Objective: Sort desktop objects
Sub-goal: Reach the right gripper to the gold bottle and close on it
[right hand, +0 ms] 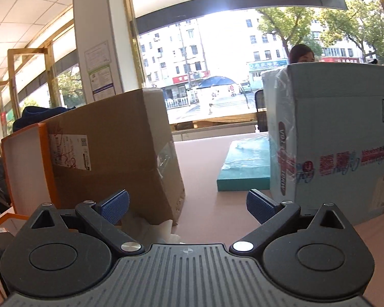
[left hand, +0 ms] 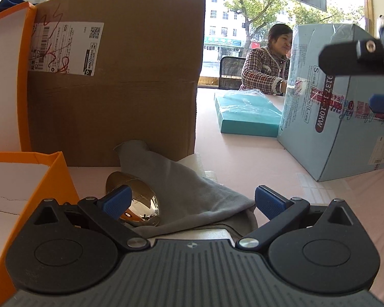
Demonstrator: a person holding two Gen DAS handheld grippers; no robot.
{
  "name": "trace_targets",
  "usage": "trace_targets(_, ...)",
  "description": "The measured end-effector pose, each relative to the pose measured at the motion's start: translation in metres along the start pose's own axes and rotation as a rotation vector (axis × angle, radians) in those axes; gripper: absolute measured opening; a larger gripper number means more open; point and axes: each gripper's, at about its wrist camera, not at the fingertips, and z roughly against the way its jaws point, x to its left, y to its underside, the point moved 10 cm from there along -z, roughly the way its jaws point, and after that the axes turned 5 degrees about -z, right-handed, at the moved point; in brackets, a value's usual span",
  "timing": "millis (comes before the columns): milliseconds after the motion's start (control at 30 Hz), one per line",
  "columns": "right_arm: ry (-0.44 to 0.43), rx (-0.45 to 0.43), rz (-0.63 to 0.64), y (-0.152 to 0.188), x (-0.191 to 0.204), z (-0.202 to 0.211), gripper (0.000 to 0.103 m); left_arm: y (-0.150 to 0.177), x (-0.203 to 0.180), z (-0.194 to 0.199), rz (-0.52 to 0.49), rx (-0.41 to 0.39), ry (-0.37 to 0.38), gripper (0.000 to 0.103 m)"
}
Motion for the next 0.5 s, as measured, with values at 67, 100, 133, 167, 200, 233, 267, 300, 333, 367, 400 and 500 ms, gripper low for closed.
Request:
trace_targets(67,-0.055,0.078,0.037,-0.002,0.020,-0.018,0.087,0.004,0.005,-0.012,0.021,0.029,-0.019,0.103)
trace_targets(100,-0.079,0.124,0.056,-0.001,0.029,-0.027,0.083,0.006,0.008,-0.017,0.037,0.042,-0.029,0.103)
trace_targets(133,-0.096,0.166,0.074,0.000,0.038,-0.036,0.078,0.008,0.012,-0.022,0.053,0.054,-0.039,0.103)
trace_targets(167,-0.116,0.226,0.096,0.003,0.048,-0.047,0.075,0.010,0.014,-0.027,0.065,0.065,-0.050,0.103)
trace_targets(200,-0.140,0.309,0.124,0.008,0.062,-0.060,0.075,0.012,0.017,-0.031,0.077,0.076,-0.061,0.103)
trace_targets(233,-0.156,0.352,0.144,0.013,0.072,-0.067,0.071,0.014,0.019,-0.035,0.089,0.087,-0.071,0.103)
trace_targets(267,-0.170,0.393,0.173,0.016,0.082,-0.078,0.068,0.013,0.020,-0.036,0.079,0.076,-0.089,0.101)
trace_targets(300,-0.184,0.436,0.221,0.022,0.094,-0.092,0.067,0.013,0.019,-0.037,0.062,0.069,-0.094,0.101)
trace_targets(333,-0.187,0.458,0.246,0.027,0.100,-0.100,0.064,0.012,0.018,-0.038,0.044,0.062,-0.099,0.100)
trace_targets(367,-0.201,0.497,0.264,0.032,0.106,-0.112,0.060,0.012,0.018,-0.038,0.024,0.054,-0.102,0.099)
trace_targets(400,-0.228,0.534,0.274,0.041,0.110,-0.120,0.057,0.012,0.018,-0.039,0.010,0.052,-0.100,0.099)
trace_targets(500,-0.309,0.630,0.299,0.064,0.118,-0.138,0.056,0.013,0.021,-0.040,-0.009,0.051,-0.106,0.096)
